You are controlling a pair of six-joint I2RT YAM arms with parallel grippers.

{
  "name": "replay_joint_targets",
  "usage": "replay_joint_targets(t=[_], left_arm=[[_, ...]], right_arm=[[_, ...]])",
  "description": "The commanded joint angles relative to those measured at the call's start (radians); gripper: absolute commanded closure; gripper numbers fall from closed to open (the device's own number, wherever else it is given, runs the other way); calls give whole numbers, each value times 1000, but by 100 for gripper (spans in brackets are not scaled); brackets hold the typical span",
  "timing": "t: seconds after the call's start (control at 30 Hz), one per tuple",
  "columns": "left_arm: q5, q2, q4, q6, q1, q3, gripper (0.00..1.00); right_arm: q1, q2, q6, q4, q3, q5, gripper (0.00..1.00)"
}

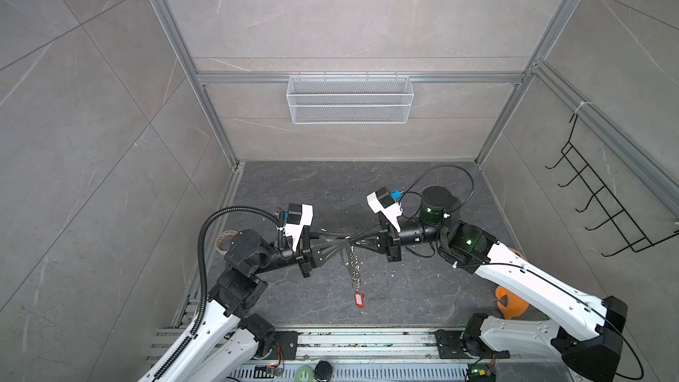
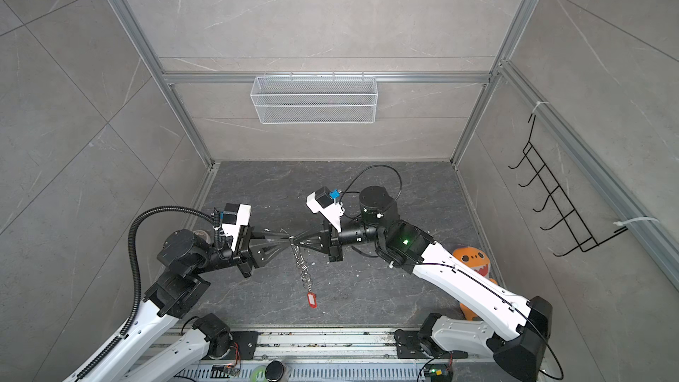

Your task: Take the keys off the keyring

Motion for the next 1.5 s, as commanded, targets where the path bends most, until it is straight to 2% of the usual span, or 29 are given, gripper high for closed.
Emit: replay_joint_targets(t=[0.0,0.13,0.3,0.4,0.47,0.63,0.97,1.47], left_arm=[[-14,-29,-154,66,-2,93,69],[6,8,-326,127,-3,175,69],[41,90,-481,180,-2,272,70],[53,127,-549,212,-2,316,80],[68,143,-556,218,-2,333,84],[92,178,-596,239,-3,371,78],[164,215,-595,230,-2,387,78],[121,239,-618,247,-2,393,81]], right_arm=[[-13,14,-96,-231,107,26,100],[-15,63,-167,-428,217,41,100],[-15,111,-211,-558,310,48,100],[-15,124,-224,-593,344,55,100],[-15,133,-232,-617,365,53,100],[-14,146,-242,-636,388,55,100],[-14,154,-239,-617,395,76,100],[-13,149,-230,-600,404,70,100]])
